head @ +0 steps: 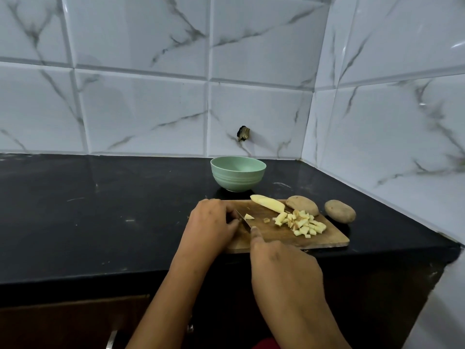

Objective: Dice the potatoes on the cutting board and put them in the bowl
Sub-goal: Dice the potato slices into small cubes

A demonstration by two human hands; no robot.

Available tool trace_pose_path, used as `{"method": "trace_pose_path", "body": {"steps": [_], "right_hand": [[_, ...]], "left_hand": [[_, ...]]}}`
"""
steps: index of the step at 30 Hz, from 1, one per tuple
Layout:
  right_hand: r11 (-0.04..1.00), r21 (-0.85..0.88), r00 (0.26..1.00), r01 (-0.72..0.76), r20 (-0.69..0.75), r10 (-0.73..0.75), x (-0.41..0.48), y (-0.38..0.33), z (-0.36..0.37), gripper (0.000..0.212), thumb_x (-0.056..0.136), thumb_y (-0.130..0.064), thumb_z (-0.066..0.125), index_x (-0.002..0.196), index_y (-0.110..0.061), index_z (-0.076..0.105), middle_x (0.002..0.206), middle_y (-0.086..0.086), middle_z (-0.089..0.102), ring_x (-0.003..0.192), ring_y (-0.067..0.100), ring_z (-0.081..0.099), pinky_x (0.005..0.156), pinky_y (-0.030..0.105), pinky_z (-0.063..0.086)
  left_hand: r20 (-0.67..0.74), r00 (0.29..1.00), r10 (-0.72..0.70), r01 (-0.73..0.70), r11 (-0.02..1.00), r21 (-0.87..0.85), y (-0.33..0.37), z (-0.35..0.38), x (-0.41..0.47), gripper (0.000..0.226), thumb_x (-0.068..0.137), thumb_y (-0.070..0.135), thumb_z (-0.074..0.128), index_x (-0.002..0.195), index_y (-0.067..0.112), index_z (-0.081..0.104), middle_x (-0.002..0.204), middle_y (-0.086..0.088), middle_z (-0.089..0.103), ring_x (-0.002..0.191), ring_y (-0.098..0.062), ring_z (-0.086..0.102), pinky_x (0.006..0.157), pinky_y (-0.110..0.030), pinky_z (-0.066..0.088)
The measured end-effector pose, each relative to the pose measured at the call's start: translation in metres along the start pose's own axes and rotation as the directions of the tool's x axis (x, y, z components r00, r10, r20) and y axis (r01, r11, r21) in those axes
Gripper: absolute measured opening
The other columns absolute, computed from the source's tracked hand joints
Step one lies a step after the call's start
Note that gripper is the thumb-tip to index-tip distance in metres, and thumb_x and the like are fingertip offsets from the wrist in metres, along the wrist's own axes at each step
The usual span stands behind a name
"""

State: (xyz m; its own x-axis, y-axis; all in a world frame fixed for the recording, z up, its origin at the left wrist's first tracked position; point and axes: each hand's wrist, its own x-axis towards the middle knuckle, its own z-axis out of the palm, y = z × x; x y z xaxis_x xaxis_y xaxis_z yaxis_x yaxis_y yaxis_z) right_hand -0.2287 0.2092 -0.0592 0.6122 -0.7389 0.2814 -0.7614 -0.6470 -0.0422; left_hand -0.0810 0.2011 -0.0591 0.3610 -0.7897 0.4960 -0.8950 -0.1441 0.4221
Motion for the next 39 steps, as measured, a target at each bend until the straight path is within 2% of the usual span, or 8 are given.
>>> {"method": "trace_pose_path", "body": {"steps": [3,6,10,15,21,25,33,39], "right_hand": [[0.999,-0.031,0.998,-0.027,-0.055,0.025,0.014,-0.001,0.002,0.063,0.098,-0.006,0.041,0.153,-0.022,0.013,0.106,0.002,0.063,0.083,0.018,0.060,0.051,0.025,0.032],[0.998,-0.008,0.994,-0.067,-0.087,0.066,0.018,0.003,0.003,0.062,0.098,-0.009,0.041,0.151,-0.029,0.017,0.108,0.001,0.062,0.092,0.018,0.062,0.059,0.027,0.040],[0.996,0.066,0.986,-0.063,-0.150,0.072,0.004,0.010,0.004,0.060,0.100,-0.020,0.039,0.151,-0.036,0.013,0.104,-0.005,0.063,0.078,0.012,0.053,0.048,0.021,0.030],[0.994,0.099,0.991,-0.043,-0.123,0.055,-0.010,0.007,-0.009,0.044,0.101,-0.022,0.034,0.144,-0.029,0.028,0.103,-0.005,0.062,0.073,0.011,0.043,0.050,0.016,0.025],[0.994,0.109,0.999,0.028,-0.022,-0.026,-0.017,-0.004,-0.025,0.042,0.103,-0.017,0.029,0.146,-0.020,0.025,0.111,-0.002,0.059,0.074,0.010,0.040,0.048,0.017,0.022],[0.998,0.055,1.000,0.005,0.013,-0.006,-0.002,-0.012,-0.007,0.051,0.101,-0.008,0.034,0.149,-0.009,0.019,0.100,0.001,0.056,0.080,0.015,0.054,0.051,0.024,0.031],[0.997,-0.056,0.997,-0.051,-0.053,0.048,0.017,-0.015,0.002,0.056,0.099,-0.006,0.038,0.150,-0.019,0.021,0.110,0.002,0.062,0.095,0.019,0.063,0.060,0.029,0.038],[0.988,0.021,0.975,-0.153,-0.157,0.155,-0.003,0.022,-0.002,0.047,0.101,-0.022,0.038,0.144,-0.038,0.029,0.086,-0.007,0.052,0.074,0.010,0.052,0.053,0.024,0.038]], "left_hand": [[-0.003,1.000,-0.010,0.010,1.000,-0.030,-0.001,0.001,-0.001,0.015,0.082,0.024,0.061,0.084,0.028,0.075,0.085,0.010,0.070,0.088,-0.011,0.058,0.085,-0.028,0.048],[-0.062,0.998,0.010,-0.013,0.999,-0.041,-0.001,0.000,-0.004,0.012,0.085,0.026,0.064,0.086,0.032,0.074,0.079,0.018,0.065,0.083,-0.007,0.045,0.098,-0.025,0.036],[-0.052,0.999,-0.010,0.010,1.000,-0.002,-0.001,-0.002,-0.004,0.013,0.087,0.029,0.062,0.093,0.031,0.073,0.067,0.018,0.046,0.085,-0.008,0.041,0.092,-0.023,0.036],[-0.040,0.996,-0.081,0.080,0.996,-0.032,0.000,-0.002,-0.005,0.017,0.084,0.026,0.059,0.088,0.028,0.075,0.077,0.011,0.061,0.090,-0.012,0.055,0.070,-0.020,0.040],[-0.060,0.995,-0.078,0.077,0.997,-0.013,0.000,-0.001,-0.004,0.016,0.085,0.027,0.058,0.086,0.026,0.074,0.084,0.009,0.066,0.092,-0.012,0.053,0.070,-0.019,0.036],[-0.063,0.996,-0.058,0.058,0.998,0.000,-0.001,0.000,-0.003,0.017,0.085,0.028,0.058,0.087,0.026,0.074,0.085,0.009,0.067,0.093,-0.011,0.053,0.072,-0.017,0.034],[-0.065,0.994,-0.084,0.081,0.996,-0.047,0.001,-0.002,-0.007,0.018,0.081,0.022,0.058,0.081,0.028,0.075,0.070,0.010,0.061,0.086,-0.013,0.055,0.065,-0.018,0.031],[-0.059,0.996,-0.061,0.060,0.998,-0.017,-0.001,-0.002,-0.007,0.014,0.085,0.023,0.058,0.085,0.022,0.072,0.069,0.013,0.053,0.088,-0.010,0.049,0.073,-0.019,0.036]]}}
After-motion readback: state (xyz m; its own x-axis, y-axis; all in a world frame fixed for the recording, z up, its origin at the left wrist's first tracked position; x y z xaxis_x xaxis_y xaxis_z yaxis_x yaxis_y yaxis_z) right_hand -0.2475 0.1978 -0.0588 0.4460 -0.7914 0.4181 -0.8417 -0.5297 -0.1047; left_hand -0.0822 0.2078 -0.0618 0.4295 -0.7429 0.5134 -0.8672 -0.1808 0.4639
